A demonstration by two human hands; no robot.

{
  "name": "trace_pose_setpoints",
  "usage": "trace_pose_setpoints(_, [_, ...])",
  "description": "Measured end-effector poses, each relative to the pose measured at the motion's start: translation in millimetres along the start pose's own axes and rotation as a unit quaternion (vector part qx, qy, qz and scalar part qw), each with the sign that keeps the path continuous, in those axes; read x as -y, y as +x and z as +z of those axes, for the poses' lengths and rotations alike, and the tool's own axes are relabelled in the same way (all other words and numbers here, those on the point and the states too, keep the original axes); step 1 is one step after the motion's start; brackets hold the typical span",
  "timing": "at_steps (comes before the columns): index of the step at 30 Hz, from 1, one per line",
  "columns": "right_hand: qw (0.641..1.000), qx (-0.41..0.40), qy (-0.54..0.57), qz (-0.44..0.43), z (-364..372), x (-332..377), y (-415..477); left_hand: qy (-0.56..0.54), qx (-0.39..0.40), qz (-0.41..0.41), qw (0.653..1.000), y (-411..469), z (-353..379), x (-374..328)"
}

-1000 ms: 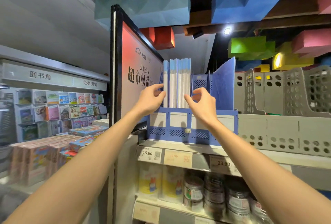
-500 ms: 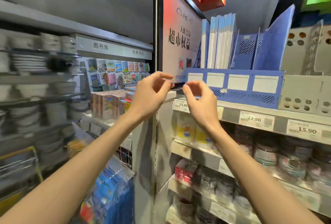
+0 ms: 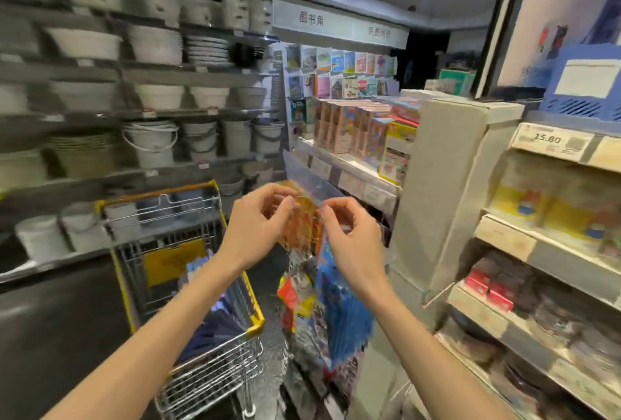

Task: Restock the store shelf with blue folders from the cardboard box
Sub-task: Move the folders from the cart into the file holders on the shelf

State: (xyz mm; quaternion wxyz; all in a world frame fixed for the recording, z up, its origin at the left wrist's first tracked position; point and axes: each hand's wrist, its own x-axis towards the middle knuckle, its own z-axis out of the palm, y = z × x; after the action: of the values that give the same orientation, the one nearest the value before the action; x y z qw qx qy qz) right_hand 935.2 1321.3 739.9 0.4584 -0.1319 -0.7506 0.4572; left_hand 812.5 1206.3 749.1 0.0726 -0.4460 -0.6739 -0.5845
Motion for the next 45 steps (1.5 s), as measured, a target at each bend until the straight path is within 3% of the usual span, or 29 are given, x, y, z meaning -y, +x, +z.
trace_pose_setpoints(7, [0.988,0.109,-0.007,0.107,168.8,-78.3,-39.4,0.074,-0.002,-0.126,0.989,-42.3,-95.9,132.7])
trace_pose_setpoints(14, [0.964,0.138,-0.058,0.222,298.8,-164.1,-70.2,0.074,0.052,-0.220,0.971,-69.5,-155.7,279.6])
trace_pose_setpoints(23, [0.918,0.188,-0.109,0.331,368.8,-247.7,-63.5,0.118,0.101,-0.292,0.944,-57.3,-169.0,392.3])
trace_pose_setpoints(30, [0.881,0.218,-0.159,0.388,427.0,-359.5,-11.6,0.170,0.199,-0.319,0.911,-26.8,-141.1,509.1])
trace_pose_setpoints(36, [0.844,0.264,-0.212,0.416,475.2,-464.5,44.0,0.231,0.298,-0.367,0.850,12.7,-107.4,604.3])
trace_pose_setpoints(45, [0.793,0.362,-0.250,0.420,523.5,-532.3,53.8,0.282,0.424,-0.399,0.762,3.6,-92.7,692.2])
